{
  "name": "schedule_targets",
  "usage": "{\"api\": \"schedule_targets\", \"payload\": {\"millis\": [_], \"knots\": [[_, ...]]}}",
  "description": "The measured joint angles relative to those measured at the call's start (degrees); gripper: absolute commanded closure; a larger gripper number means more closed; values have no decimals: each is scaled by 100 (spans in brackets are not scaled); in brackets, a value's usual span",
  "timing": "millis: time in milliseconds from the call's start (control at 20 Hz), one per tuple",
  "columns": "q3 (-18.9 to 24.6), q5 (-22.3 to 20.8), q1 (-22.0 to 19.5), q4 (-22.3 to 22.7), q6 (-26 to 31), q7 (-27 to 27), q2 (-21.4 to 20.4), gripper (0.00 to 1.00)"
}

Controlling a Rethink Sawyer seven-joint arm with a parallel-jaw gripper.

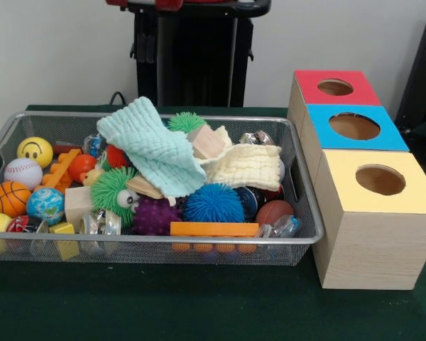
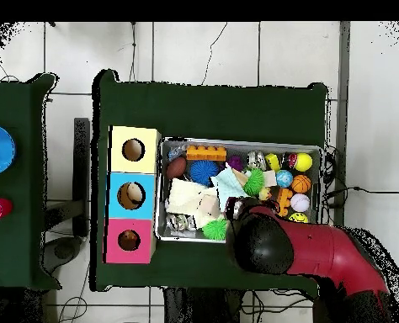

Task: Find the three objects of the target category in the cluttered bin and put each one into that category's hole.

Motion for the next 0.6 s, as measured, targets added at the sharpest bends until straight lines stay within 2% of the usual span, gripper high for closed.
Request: {"api": "schedule_targets", "payload": {"millis": [250,600], "knots": [[-2,-12,-129,-8,-274,0,337,100],[137,-414,-894,-363,-1181,0,1693,100]]}}
